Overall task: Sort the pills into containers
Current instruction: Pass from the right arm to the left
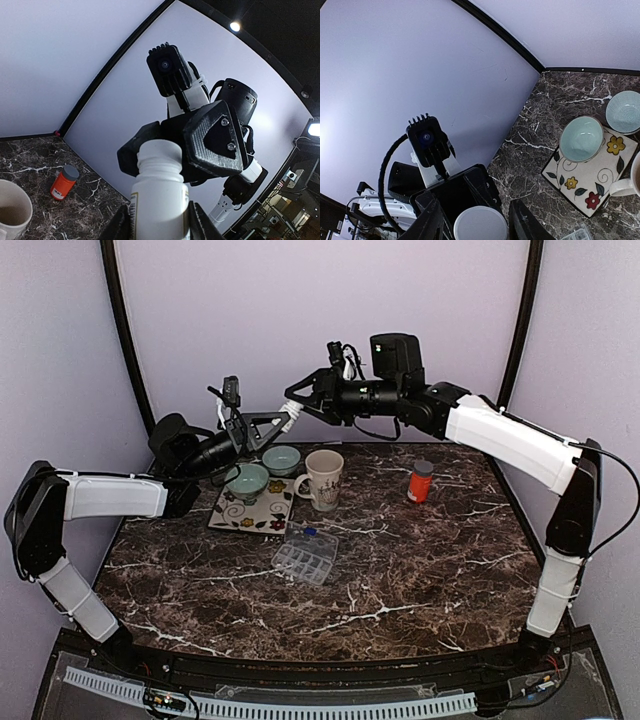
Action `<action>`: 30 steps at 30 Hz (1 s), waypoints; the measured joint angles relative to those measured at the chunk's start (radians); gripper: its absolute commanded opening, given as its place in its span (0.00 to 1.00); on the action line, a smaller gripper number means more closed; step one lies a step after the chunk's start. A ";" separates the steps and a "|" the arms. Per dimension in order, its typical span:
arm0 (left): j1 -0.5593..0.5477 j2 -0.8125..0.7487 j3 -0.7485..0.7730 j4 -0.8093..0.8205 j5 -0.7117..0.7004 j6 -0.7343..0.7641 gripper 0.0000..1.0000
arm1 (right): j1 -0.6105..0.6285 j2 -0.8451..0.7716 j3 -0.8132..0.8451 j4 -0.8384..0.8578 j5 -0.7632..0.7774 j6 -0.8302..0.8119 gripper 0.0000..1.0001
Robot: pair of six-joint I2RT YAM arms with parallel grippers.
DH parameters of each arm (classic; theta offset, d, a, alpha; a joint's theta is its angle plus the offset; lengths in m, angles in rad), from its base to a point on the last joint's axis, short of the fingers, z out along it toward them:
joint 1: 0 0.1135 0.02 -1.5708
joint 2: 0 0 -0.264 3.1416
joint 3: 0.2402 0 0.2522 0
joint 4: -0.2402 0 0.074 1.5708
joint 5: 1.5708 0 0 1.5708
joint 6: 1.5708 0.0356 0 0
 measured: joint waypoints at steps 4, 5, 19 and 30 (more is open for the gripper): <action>0.000 0.000 0.000 0.000 0.000 0.002 0.19 | 0.000 0.000 0.003 -0.003 0.000 -0.002 0.47; 0.000 0.000 0.000 0.000 0.000 0.002 0.19 | 0.000 0.000 0.003 -0.004 0.000 -0.002 0.48; 0.000 0.000 0.000 -0.011 0.000 0.014 0.19 | 0.000 0.000 0.004 -0.021 0.000 -0.021 0.53; 0.000 0.000 0.000 -0.029 0.002 0.022 0.19 | 0.000 0.000 0.004 -0.025 0.000 -0.029 0.60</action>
